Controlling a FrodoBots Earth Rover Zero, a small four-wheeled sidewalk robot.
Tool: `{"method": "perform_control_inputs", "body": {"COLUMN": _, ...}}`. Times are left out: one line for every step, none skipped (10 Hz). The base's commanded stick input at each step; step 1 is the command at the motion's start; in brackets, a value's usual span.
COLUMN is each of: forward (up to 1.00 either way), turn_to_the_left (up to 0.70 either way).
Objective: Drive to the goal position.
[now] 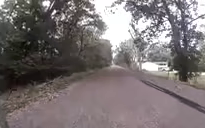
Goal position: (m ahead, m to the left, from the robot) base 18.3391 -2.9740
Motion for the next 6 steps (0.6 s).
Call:
{"method": "perform_control_inputs", "body": {"forward": 0.70, "turn_to_the_left": 0.00}}
{"method": "perform_control_inputs", "body": {"forward": 0.70, "turn_to_the_left": 0.00}}
{"method": "perform_control_inputs", "body": {"forward": 0.70, "turn_to_the_left": 0.00}}
{"method": "perform_control_inputs", "body": {"forward": 0.70, "turn_to_the_left": 0.00}}
{"method": "perform_control_inputs", "body": {"forward": 0.70, "turn_to_the_left": 0.00}}
{"method": "perform_control_inputs", "body": {"forward": 0.70, "turn_to_the_left": 0.00}}
